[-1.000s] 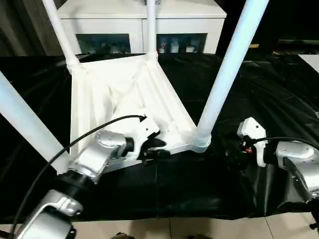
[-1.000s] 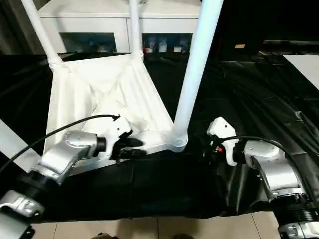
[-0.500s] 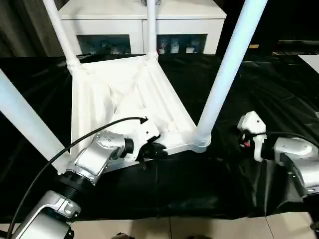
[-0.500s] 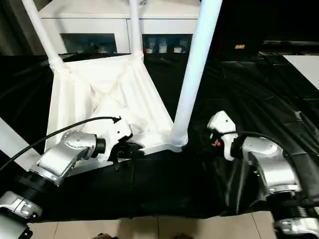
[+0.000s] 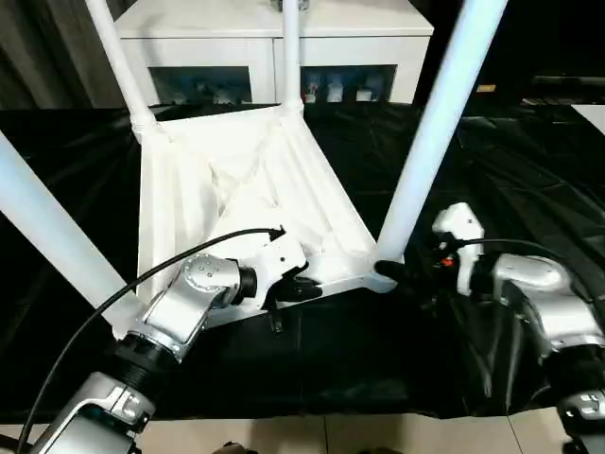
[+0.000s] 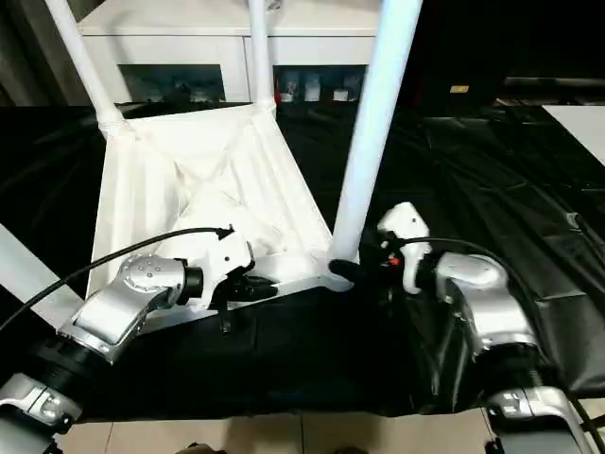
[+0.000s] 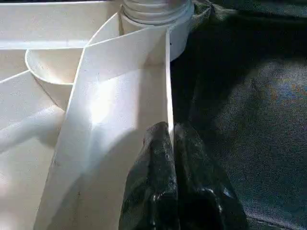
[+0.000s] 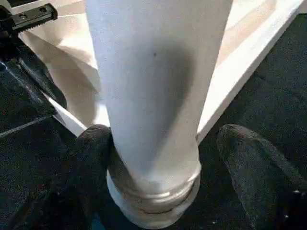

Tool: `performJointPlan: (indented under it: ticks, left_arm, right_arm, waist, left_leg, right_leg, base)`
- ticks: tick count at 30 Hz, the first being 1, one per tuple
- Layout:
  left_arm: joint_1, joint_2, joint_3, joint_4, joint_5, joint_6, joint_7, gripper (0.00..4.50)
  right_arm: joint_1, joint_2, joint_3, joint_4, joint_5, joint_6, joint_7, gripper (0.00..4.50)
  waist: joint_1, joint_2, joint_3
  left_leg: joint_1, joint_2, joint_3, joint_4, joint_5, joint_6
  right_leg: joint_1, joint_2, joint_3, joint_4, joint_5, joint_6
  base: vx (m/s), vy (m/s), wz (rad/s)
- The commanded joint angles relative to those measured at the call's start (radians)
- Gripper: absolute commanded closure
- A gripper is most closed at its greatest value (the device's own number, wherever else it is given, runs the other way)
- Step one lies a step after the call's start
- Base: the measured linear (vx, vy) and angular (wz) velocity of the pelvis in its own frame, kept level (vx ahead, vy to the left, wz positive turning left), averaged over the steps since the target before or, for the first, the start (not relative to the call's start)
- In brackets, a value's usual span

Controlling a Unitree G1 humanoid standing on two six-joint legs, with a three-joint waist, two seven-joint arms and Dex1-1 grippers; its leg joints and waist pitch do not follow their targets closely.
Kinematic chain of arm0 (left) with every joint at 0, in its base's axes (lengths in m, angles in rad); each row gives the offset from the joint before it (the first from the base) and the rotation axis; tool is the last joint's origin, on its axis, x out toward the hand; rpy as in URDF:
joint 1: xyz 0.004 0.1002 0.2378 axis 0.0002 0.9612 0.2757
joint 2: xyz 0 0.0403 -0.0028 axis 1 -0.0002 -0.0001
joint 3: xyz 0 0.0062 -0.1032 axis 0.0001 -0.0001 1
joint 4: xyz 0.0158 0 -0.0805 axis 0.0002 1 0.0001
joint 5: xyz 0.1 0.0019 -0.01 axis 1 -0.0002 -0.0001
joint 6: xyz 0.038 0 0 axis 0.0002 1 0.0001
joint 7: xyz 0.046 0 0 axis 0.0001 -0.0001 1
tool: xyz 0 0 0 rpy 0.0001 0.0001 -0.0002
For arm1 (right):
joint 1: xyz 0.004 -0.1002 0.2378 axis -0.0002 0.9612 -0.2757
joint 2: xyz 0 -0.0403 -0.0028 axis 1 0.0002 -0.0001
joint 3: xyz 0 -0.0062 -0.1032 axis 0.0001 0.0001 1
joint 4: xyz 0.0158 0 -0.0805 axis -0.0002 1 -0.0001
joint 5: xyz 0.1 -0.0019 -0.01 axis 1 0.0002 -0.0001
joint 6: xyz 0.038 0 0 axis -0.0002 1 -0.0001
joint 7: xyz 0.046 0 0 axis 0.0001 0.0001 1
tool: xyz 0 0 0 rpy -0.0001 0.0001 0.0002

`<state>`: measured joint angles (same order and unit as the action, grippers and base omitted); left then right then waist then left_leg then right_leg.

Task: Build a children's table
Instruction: Rotate table base, then rotate leg to tighten

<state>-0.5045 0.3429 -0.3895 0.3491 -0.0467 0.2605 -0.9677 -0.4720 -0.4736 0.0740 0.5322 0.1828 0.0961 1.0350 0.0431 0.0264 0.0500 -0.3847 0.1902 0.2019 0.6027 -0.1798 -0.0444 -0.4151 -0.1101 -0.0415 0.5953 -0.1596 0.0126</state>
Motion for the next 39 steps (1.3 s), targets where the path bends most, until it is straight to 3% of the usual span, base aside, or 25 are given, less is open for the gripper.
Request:
performJointPlan:
  ticks: [1,10,22,26,28,30,32,35,36,39]
  left_arm:
    - [0.025,-0.018,-0.015,-0.031,-0.027,-0.026,-0.032,4.50]
    - [0.031,-0.010,-0.008,-0.030,-0.015,-0.028,-0.035,4.50]
    - [0.017,-0.010,-0.007,-0.004,0.004,-0.018,-0.022,4.50]
    - [0.010,-0.030,0.019,0.022,0.010,0.021,0.042,4.50]
    - [-0.008,-0.066,0.045,0.040,0.019,0.062,0.126,4.50]
    - [-0.027,-0.097,0.054,0.051,0.031,0.095,0.184,4.50]
    - [-0.065,-0.157,0.061,0.091,0.050,0.131,0.266,4.50]
    - [-0.093,-0.204,0.070,0.131,0.063,0.149,0.331,4.50]
    - [-0.129,-0.256,0.078,0.192,0.087,0.142,0.420,4.50]
    - [-0.170,-0.300,0.065,0.270,0.122,0.123,0.493,4.50]
  right_arm:
    - [-0.015,0.003,0.007,0.043,-0.025,-0.015,-0.005,1.18]
    - [-0.015,-0.008,0.031,0.072,-0.041,-0.038,0.029,1.86]
    - [-0.030,0.026,0.029,0.158,-0.053,-0.063,-0.011,1.97]
    - [-0.040,0.075,-0.005,0.212,-0.075,-0.058,-0.190,1.98]
    - [-0.030,0.150,-0.045,0.223,-0.065,-0.027,-0.356,1.98]
    - [-0.020,0.218,-0.067,0.216,-0.061,-0.004,-0.481,1.99]
    - [-0.031,0.308,-0.071,0.224,-0.077,0.004,-0.627,1.99]
    - [-0.061,0.356,-0.075,0.267,-0.093,0.006,-0.748,2.01]
    - [-0.105,0.409,-0.077,0.320,-0.089,0.000,-0.833,2.01]
    - [-0.157,0.478,-0.088,0.375,-0.090,0.003,-0.920,2.01]
  waist:
    - [0.004,-0.018,-0.071]
    - [0.004,-0.017,-0.072]
    - [0.001,-0.015,-0.071]
    - [-0.013,-0.017,-0.066]
    - [-0.022,-0.021,-0.062]
    - [-0.031,-0.019,-0.061]
    - [-0.041,-0.019,-0.058]
    - [-0.046,-0.015,-0.057]
    - [-0.049,-0.009,-0.057]
    - [-0.056,-0.003,-0.057]
  left_leg:
    - [0.017,0.031,-0.012,-0.070,-0.223,0.075]
    - [0.017,0.030,-0.012,-0.070,-0.226,0.072]
    - [0.016,0.030,-0.013,-0.072,-0.243,0.069]
    - [0.013,0.028,-0.018,-0.081,-0.296,0.035]
    - [0.018,0.026,-0.021,-0.084,-0.364,0.001]
    - [0.020,0.024,-0.026,-0.088,-0.397,-0.017]
    - [0.028,0.020,-0.028,-0.087,-0.451,-0.028]
    - [0.031,0.019,-0.033,-0.089,-0.486,-0.035]
    - [0.034,0.018,-0.035,-0.090,-0.513,-0.038]
    - [0.046,0.019,-0.040,-0.094,-0.571,-0.041]
  right_leg:
    - [0.049,-0.024,0.019,-0.058,-0.196,-0.264]
    - [0.049,-0.023,0.019,-0.058,-0.196,-0.261]
    - [0.048,-0.023,0.017,-0.060,-0.215,-0.263]
    - [0.048,-0.023,0.015,-0.067,-0.293,-0.236]
    - [0.039,-0.024,0.014,-0.079,-0.417,-0.191]
    - [0.037,-0.024,0.012,-0.085,-0.467,-0.166]
    - [0.024,-0.023,0.008,-0.099,-0.545,-0.134]
    - [0.022,-0.021,0.001,-0.109,-0.580,-0.111]
    - [0.020,-0.020,-0.004,-0.113,-0.589,-0.102]
    - [0.017,-0.017,-0.016,-0.124,-0.556,-0.102]
  base:
    - [0.000,0.000,0.00]
    - [0.000,0.000,0.00]
    - [0.000,0.000,0.00]
    - [0.000,0.000,0.00]
    - [0.000,0.000,0.00]
    - [0.000,0.000,0.00]
    - [0.000,0.000,0.00]
    - [0.000,0.000,0.00]
    - [0.000,0.000,0.00]
    - [0.000,0.000,0.00]
